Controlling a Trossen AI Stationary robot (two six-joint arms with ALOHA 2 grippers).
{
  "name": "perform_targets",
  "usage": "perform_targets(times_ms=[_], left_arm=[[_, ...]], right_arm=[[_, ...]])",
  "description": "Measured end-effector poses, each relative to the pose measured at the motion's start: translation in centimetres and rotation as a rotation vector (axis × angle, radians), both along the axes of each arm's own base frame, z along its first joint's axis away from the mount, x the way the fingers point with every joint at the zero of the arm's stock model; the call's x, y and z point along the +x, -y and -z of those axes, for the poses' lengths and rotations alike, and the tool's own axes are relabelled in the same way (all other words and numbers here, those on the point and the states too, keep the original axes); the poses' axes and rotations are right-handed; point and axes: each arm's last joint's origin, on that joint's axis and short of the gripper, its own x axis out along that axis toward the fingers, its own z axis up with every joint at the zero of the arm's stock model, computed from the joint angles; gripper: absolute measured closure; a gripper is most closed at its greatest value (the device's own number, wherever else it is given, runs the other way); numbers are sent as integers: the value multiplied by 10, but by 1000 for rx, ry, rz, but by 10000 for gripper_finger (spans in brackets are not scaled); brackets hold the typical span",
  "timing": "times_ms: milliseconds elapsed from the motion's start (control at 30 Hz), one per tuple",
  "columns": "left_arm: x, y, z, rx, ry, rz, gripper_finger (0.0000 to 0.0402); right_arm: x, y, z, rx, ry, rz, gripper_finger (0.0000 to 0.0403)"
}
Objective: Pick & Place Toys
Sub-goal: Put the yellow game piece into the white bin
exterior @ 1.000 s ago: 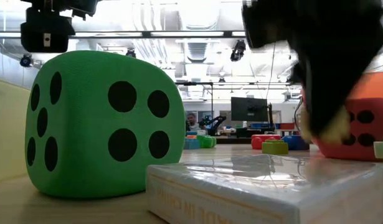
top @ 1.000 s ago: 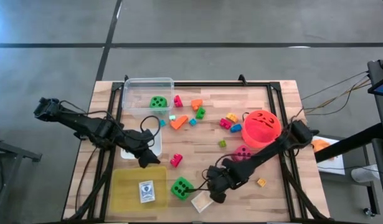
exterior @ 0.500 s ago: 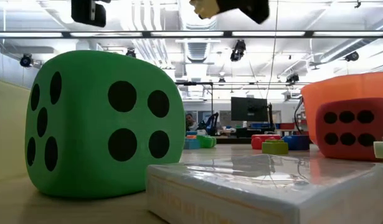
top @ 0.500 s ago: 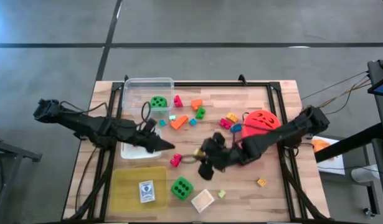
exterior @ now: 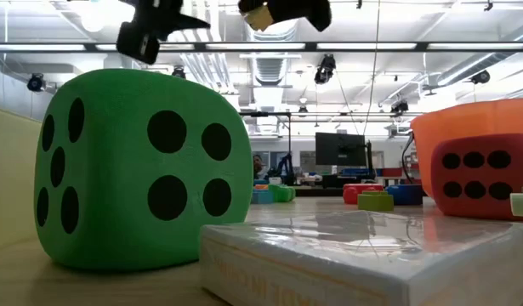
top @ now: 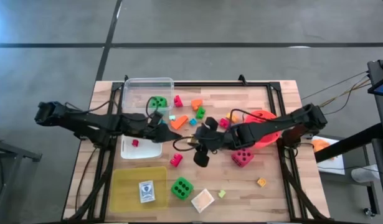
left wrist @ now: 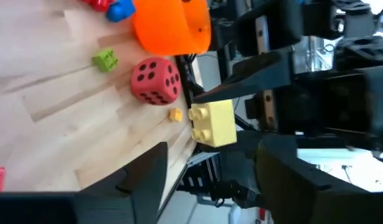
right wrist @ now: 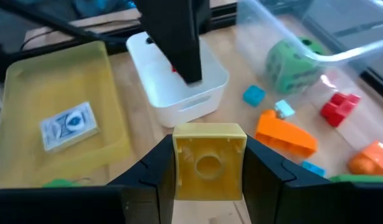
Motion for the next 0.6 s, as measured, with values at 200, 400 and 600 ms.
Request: perform_targets(times_ms=[200, 400, 600], left_arm=[[15, -8, 11, -29, -14, -48, 152], [33, -11, 7, -1, -29, -59, 152], [52, -9, 4, 10, -53, -50, 151]], right_arm=[[3, 8, 1, -23, -26, -67, 277], [6, 14, 5, -25, -50, -105, 277], [5, 22, 5, -31, -70, -83, 277]])
